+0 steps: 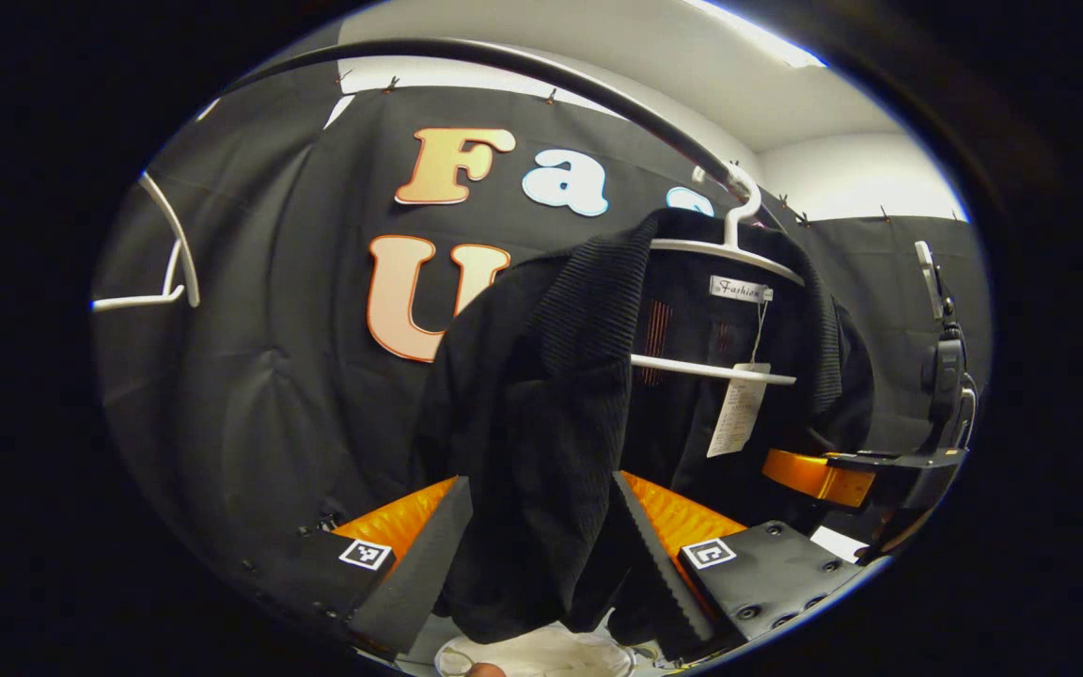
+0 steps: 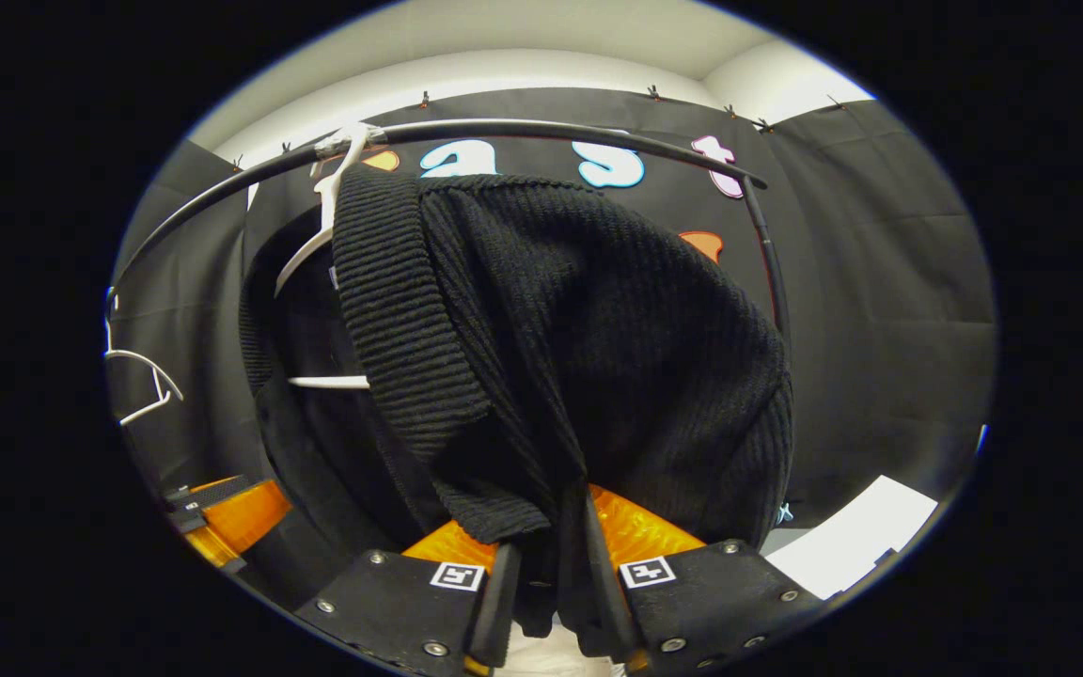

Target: Grasp the clothes on the hanger with both hands and then place them into the laundry hamper below.

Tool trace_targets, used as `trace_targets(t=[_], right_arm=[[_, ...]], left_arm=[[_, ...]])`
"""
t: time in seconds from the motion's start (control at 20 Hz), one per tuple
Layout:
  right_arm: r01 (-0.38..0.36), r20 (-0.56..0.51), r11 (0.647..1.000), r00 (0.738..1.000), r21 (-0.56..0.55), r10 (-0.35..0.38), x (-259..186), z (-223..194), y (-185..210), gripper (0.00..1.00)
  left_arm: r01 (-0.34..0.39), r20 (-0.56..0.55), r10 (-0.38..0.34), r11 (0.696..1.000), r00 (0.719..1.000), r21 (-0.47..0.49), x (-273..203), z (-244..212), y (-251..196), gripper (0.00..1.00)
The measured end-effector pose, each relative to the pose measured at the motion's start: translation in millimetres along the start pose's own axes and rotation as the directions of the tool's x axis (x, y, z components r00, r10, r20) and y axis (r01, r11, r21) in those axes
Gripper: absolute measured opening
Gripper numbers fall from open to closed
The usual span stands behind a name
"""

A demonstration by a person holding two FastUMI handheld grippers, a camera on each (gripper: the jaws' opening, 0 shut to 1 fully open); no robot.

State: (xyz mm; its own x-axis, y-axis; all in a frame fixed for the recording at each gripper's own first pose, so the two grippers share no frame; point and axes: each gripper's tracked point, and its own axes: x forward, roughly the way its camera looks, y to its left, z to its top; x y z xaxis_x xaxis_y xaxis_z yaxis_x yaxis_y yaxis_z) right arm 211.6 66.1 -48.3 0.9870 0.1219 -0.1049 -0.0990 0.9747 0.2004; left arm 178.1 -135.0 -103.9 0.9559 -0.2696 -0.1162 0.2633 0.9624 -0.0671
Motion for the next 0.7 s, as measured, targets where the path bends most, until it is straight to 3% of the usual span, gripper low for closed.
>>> trace_targets(t=[0.05, 0.3, 0.35, 0.4, 0.5, 0.6, 0.65, 0.7], right_arm=[[-0.001, -0.002, 1.000, 1.000, -0.002, 0.001, -1, 0, -2, 0.36], [-0.013, -0.017, 1.000, 1.000, 0.000, 0.013, -9, -1, -2, 0.19], [-0.016, -0.021, 1.000, 1.000, 0.001, 0.016, -11, -2, -2, 0.27], [-0.019, -0.023, 1.000, 1.000, 0.001, 0.019, -13, -3, -1, 0.17], [-0.027, -0.027, 1.000, 0.999, 0.004, 0.027, -19, -2, 0, 0.16], [-0.034, -0.029, 0.999, 0.999, 0.009, 0.034, -27, -2, -1, 0.16], [-0.033, -0.029, 0.999, 0.999, 0.013, 0.033, -31, -1, -3, 0.16], [-0.026, -0.028, 1.000, 0.999, 0.016, 0.026, -36, 0, -7, 0.16]], left_arm=[[-0.003, -0.005, 0.003, 1.000, 1.000, 0.010, 8, -4, -2, 0.96], [-0.006, -0.051, 0.006, 1.000, 0.999, -0.008, 37, -19, -6, 0.96], [-0.017, -0.056, 0.017, 1.000, 0.998, -0.008, 39, -21, -3, 0.96], [-0.019, -0.062, 0.018, 1.000, 0.998, -0.007, 42, -24, -2, 0.96], [-0.021, -0.074, 0.021, 1.000, 0.997, 0.006, 49, -27, 1, 0.95], [-0.028, -0.064, 0.030, 0.999, 0.998, 0.029, 50, -24, 5, 0.92], [-0.038, -0.055, 0.040, 0.998, 0.998, 0.040, 50, -23, 8, 0.77], [-0.039, -0.054, 0.041, 0.998, 0.998, 0.044, 50, -23, 8, 0.70]])
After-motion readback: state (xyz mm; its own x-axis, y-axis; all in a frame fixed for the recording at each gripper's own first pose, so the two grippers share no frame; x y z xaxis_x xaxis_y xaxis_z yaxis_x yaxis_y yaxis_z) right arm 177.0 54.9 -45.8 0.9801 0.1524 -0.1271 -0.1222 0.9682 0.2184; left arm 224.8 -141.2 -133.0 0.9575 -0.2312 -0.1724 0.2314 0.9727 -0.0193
